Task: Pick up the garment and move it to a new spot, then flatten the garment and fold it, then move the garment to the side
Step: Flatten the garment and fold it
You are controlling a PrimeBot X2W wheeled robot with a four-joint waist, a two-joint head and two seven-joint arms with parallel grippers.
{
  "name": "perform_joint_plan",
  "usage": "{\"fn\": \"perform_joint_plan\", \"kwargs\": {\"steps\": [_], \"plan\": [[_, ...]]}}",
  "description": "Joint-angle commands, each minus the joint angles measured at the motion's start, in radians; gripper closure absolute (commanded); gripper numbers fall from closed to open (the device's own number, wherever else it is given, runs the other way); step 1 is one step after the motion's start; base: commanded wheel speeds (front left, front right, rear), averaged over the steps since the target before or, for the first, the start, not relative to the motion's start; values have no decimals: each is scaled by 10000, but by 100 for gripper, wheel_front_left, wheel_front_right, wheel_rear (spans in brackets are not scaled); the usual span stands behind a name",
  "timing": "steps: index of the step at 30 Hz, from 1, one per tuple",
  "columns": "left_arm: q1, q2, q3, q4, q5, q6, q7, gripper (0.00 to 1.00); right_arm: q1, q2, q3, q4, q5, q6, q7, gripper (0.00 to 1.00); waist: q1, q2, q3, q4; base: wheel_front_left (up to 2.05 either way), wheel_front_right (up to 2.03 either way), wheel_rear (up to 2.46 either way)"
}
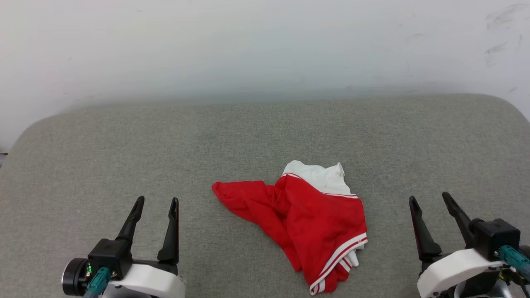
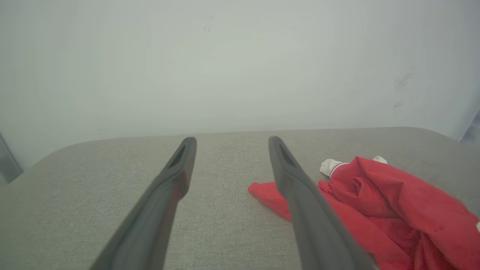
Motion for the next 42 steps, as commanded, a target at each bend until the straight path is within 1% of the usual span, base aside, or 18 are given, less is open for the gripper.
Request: {"fn": "perform_joint_plan", "kwargs": {"steps": [1,4,8,9,14,17,20,23,25,31,35,36,38,42], "plan": [[-38,-110,66,43,91,-138,-24,0,-14,5,-253,159,-215,-3,239,0,0,-1,59,55,0,0,0],[-245,-165,130,43,138,-261,-24,0,-217,6,-591,461,-109,-3,704,0,0,-1,252,192,0,0,0],[-514,-340,104,5,277,-441,-24,0,-779,6,-1275,1187,223,-3,1640,0,0,-1,629,505,0,0,0],[-687,-505,168,-71,363,-537,-24,0,-1460,9,-1653,1877,297,-3,2619,0,0,-1,902,714,0,0,0],[-924,-796,287,-258,501,-735,-24,0,-3078,-8,-1809,2782,218,-3,4274,0,0,-1,1443,1079,0,0,0],[-1066,-949,359,-291,567,-902,-24,0,-4115,-204,-1453,3344,380,-3,5363,0,0,-1,1747,1325,0,0,0],[-1241,-1093,408,-248,644,-1072,-24,0,-4989,-444,-805,3928,573,-3,6362,0,0,-1,2003,1540,0,0,0],[-1396,-1201,463,-166,706,-1227,-24,0,-5674,-738,-69,4439,743,-5,7126,0,0,-1,2220,1737,0,0,0],[-1489,-1307,503,-125,708,-1315,-24,0,-6056,-885,424,4729,844,-5,7398,0,0,-1,2369,1837,0,0,0],[-1698,-1492,676,-60,789,-1525,-24,0,-6479,-1138,1458,5969,1151,-5,8210,0,0,-1,2680,2045,0,0,0],[-1748,-1595,778,24,823,-1624,-24,0,-6249,-1115,1658,6877,1303,-5,8821,0,0,-1,2747,2116,0,0,0],[-1733,-1620,796,57,839,-1634,-24,0,-6202,-1094,1661,7069,1357,-5,8998,28,0,-1,2756,2123,0,0,0],[-1723,-1657,834,105,877,-1671,-24,0,-6219,-1043,1706,7233,1460,-5,9002,100,0,-1,2752,2125,0,0,0],[-1647,-1700,943,204,936,-1706,-25,0,-6715,-1085,1880,6929,1518,-5,8418,100,0,-1,2640,2008,0,0,0]]}}
